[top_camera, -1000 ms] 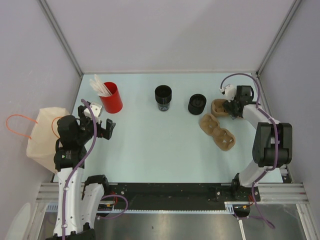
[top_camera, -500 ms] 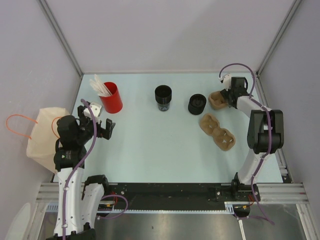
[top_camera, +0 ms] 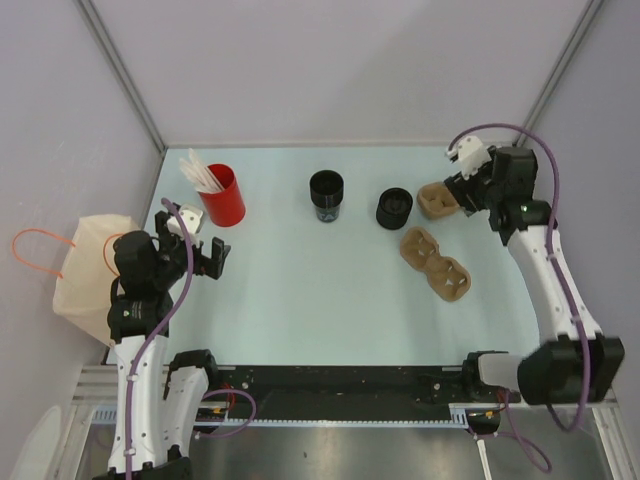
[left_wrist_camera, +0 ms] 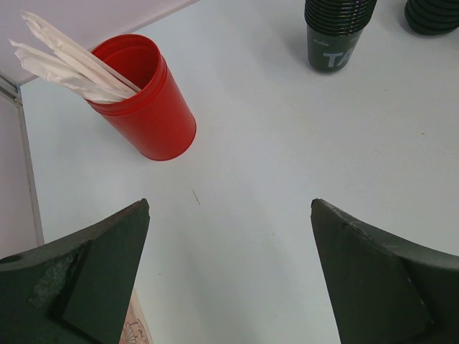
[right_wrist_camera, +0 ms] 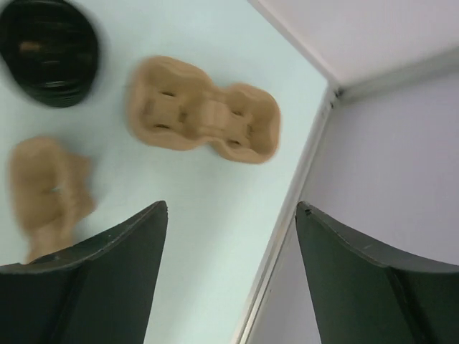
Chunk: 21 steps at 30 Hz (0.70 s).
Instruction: Pack the takeout coffee
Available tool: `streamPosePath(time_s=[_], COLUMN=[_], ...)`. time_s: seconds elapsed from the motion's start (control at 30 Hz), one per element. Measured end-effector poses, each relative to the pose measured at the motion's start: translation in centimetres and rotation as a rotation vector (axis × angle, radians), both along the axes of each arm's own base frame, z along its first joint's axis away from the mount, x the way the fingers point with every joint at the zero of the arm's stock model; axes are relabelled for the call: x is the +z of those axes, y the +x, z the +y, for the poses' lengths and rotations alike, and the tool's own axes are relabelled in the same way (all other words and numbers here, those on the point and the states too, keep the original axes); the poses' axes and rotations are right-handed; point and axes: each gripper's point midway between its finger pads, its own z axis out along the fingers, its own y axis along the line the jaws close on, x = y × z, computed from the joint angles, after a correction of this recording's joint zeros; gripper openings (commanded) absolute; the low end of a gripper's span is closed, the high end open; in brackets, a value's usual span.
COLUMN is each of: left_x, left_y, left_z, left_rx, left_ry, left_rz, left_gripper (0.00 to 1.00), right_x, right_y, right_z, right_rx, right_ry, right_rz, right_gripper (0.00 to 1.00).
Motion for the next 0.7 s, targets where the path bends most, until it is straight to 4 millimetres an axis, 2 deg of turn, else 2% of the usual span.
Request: streamPosePath(time_s=[0.03, 0.1, 0.13, 0.2, 0.3, 0.37, 0.5, 0.7], left_x=[0.0, 0.0, 0.0, 0.1, 0.1, 0.0, 0.0, -0.2], left_y=[0.0, 0.0, 0.0, -0.1, -0.1, -0.1, 0.0, 0.1], left_z=[0.0, 0.0, -0.1, -0.1, -0.2, -0.2, -0.2, -0.2], left_rx=[0.000, -0.002, -0.004, -0.008, -0.013, -0.013, -0.013, -0.012], left_ry=[0.000, 0.000, -0.001, -0.002, -0.004, -0.005, -0.006, -0.007], left_rz=[-0.001, -0.002, -0.002, -0.002, -0.002, -0.001, 0.003, 0.011], left_gripper=[0.99, 0.99, 1.00, 0.99, 0.99, 0.99, 0.99, 0.99], right_x=[1.1, 1.7, 1.2, -1.0, -5.3, -6.9, -8.2, -10.6], right_y=[-1.4, -4.0, -5.2, -7.6, -10.7, -11.9, -12.7, -13.9], right_z=[1.6, 4.7, 6.0, 7.5, 8.3, 8.2, 7.3, 9.4], right_rx=[0.066, 0.203, 0.268, 0.378, 0.515, 0.576, 0.646, 0.842], right_ry=[-0.028, -0.090, -0.126, -0.222, -0.376, -0.447, -0.560, -0.647], right_rz=[-0.022, -0.037, -0.028, 0.025, 0.139, 0.199, 0.275, 0.365], right_gripper=[0.79, 0.80, 0.80, 0.82, 0.82, 0.82, 0.82, 0.81])
